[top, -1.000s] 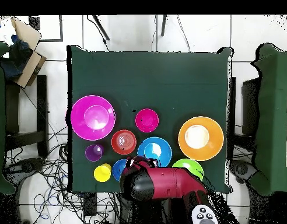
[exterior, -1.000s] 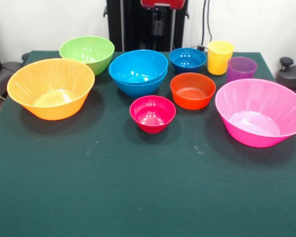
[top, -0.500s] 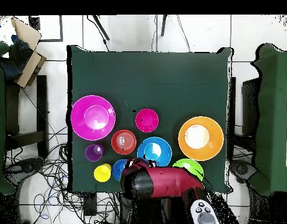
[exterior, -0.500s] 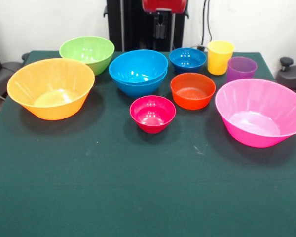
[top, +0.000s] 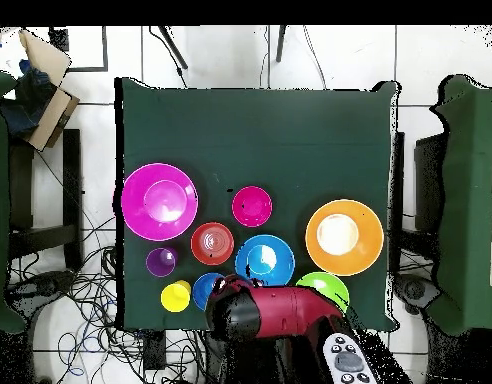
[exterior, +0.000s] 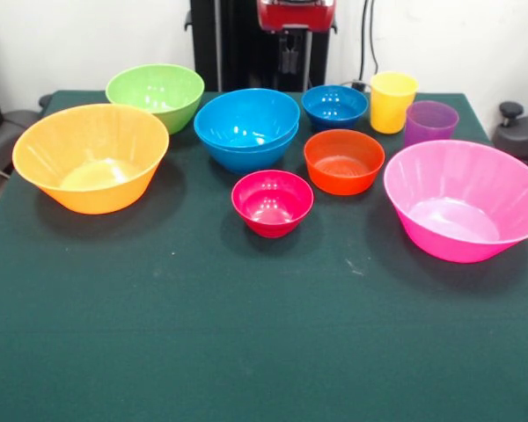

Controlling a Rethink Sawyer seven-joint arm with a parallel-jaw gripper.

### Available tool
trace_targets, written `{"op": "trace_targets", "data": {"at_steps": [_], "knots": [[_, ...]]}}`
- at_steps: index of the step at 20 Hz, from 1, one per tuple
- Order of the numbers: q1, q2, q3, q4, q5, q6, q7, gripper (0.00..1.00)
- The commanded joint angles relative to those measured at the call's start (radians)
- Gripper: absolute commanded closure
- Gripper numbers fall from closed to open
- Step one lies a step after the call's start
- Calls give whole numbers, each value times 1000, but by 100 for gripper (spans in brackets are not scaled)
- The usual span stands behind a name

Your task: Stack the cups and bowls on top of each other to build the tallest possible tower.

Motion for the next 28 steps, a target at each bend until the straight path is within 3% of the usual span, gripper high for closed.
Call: {"op": "trace_targets", "data": {"at_steps": [1,28], "knots": [[17,89,42,-68,-63,-69,52,100],[-5,180,51,-148,-96,-94,40,100]]}}
